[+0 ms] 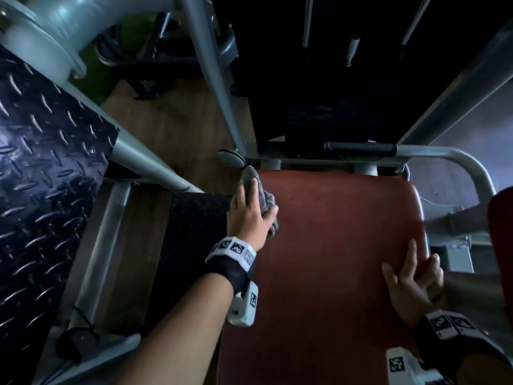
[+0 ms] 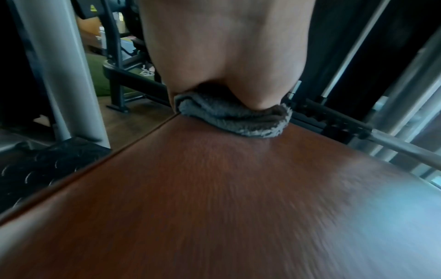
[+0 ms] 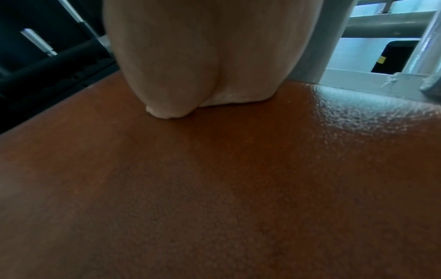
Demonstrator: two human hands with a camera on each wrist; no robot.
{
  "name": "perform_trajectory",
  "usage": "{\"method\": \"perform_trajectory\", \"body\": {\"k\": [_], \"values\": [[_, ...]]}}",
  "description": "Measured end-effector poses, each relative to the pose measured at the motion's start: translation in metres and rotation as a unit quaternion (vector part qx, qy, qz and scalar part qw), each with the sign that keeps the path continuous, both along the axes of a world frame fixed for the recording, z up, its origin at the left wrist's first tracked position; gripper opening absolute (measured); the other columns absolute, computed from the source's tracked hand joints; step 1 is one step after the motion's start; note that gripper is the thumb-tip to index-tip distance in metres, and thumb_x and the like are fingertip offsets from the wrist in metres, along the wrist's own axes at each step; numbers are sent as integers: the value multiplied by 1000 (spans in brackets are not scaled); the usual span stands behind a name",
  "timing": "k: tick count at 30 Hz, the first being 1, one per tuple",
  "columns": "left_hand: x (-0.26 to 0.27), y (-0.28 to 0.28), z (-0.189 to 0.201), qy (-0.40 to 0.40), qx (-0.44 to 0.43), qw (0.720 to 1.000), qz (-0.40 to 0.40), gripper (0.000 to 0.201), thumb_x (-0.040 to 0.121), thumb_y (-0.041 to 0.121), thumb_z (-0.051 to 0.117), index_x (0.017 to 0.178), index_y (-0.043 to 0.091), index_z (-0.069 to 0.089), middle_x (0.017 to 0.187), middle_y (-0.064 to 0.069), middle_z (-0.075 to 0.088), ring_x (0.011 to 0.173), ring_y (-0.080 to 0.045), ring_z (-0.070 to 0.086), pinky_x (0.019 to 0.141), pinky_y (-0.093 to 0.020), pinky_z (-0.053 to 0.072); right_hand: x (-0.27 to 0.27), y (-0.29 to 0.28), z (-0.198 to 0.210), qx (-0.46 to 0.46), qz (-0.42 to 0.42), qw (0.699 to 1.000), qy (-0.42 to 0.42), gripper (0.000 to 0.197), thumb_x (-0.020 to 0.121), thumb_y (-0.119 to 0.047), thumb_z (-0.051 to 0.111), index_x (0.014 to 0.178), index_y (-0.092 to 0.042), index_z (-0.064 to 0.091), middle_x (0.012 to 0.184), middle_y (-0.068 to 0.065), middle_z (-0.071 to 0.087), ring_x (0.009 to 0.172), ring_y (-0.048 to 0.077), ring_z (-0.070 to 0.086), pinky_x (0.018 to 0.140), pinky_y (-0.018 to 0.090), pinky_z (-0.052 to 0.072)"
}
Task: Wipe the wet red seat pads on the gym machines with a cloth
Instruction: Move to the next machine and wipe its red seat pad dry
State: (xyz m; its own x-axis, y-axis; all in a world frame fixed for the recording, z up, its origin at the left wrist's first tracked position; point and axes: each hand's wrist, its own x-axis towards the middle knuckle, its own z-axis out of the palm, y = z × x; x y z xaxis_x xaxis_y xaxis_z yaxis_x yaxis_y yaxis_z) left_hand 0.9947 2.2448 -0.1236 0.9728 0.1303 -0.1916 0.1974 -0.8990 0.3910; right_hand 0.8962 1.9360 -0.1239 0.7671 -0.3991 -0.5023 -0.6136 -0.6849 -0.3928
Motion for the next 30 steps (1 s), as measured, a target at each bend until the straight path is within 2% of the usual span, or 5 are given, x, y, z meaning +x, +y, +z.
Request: {"method": "perform_trajectory", "body": {"k": [11,15,20,25,30], "values": [[-5,13,5,-2,-119,985,127,77,93,49,59,156,22,24,142,-11,48,126,-29,51,97,-36,42,4,-5,2,-29,20,999,-6,80,92,-58,49,146,-43,-8,159,25,-3,144,47,8,116,57,17],[12,10,2,-14,-146,978,151,68,94,43,60,153,26,31,143,-8,46,127,-26,51,95,-29,40,5,-7,-4,-36,21,999,-1,96,71,-77,25,154,-37,1,158,27,-2,143,48,9,116,58,18],[25,13,5,-14,-174,974,147,63,95,40,60,152,28,34,144,-7,46,127,-23,52,91,-20,36,8,-7,1,-28,9,1000,8,80,93,-47,52,154,-35,1,159,23,-6,145,46,5,117,57,16],[-4,9,11,-21,-108,986,123,64,96,38,59,153,25,33,138,-11,48,118,-29,56,89,-34,45,9,-14,-12,90,1,995,51,135,57,-98,34,155,-9,10,159,24,11,145,42,15,118,54,17],[16,13,5,8,-112,985,128,72,94,37,61,155,20,27,140,-14,47,121,-32,55,94,-38,45,10,-8,1,-31,23,999,14,81,94,-46,49,154,-35,-4,159,23,-9,145,47,7,117,56,15]]}}
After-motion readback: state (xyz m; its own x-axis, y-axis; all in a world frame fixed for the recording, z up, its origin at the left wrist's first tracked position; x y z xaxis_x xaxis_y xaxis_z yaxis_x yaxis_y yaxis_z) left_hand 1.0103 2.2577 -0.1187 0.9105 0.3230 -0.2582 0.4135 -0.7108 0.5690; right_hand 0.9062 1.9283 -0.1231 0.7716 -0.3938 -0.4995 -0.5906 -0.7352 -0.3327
